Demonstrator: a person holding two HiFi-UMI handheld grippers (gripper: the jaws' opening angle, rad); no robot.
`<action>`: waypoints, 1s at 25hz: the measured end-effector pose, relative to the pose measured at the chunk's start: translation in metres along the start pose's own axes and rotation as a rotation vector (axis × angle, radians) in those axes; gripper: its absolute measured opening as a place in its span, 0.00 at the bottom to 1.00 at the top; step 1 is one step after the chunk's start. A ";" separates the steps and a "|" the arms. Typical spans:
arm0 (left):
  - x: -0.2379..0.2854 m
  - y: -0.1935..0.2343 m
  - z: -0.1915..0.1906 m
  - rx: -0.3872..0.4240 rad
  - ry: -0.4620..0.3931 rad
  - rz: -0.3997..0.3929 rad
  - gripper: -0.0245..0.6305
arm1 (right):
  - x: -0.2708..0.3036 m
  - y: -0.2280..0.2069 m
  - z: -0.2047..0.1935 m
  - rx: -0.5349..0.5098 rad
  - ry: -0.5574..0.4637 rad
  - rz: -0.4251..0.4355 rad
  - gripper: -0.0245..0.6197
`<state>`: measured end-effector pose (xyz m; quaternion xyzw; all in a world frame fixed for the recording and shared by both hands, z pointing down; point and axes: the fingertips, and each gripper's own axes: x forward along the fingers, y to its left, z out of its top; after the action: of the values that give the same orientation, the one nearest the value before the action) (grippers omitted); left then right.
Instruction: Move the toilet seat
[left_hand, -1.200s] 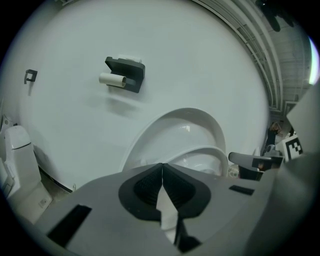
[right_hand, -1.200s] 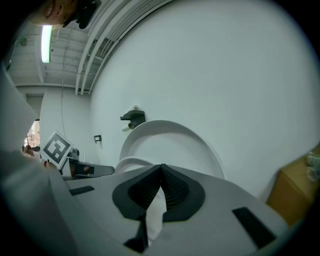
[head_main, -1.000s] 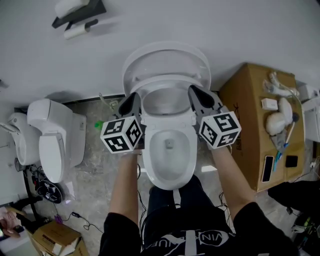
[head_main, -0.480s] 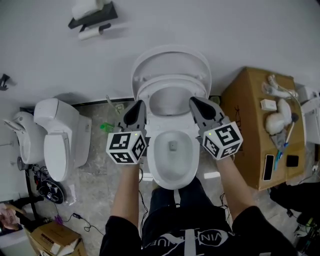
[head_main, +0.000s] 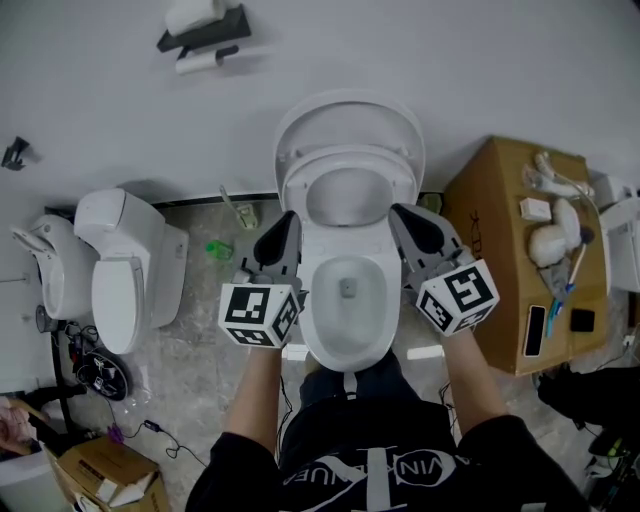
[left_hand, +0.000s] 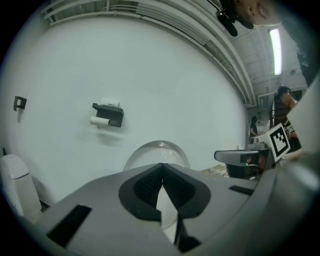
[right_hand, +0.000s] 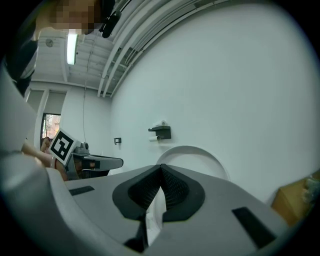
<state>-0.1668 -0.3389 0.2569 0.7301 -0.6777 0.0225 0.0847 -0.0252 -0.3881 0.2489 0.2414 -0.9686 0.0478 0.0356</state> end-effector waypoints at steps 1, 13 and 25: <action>-0.003 -0.001 0.003 0.010 -0.002 0.001 0.04 | -0.003 0.002 0.003 0.000 -0.004 0.003 0.05; -0.030 -0.007 0.035 0.011 -0.054 0.028 0.04 | -0.035 0.015 0.034 -0.003 -0.053 -0.006 0.05; -0.051 -0.013 0.045 0.049 -0.066 0.061 0.04 | -0.051 0.023 0.050 -0.001 -0.078 0.010 0.05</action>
<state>-0.1617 -0.2944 0.2033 0.7114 -0.7012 0.0175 0.0436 0.0064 -0.3495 0.1924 0.2380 -0.9705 0.0380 -0.0024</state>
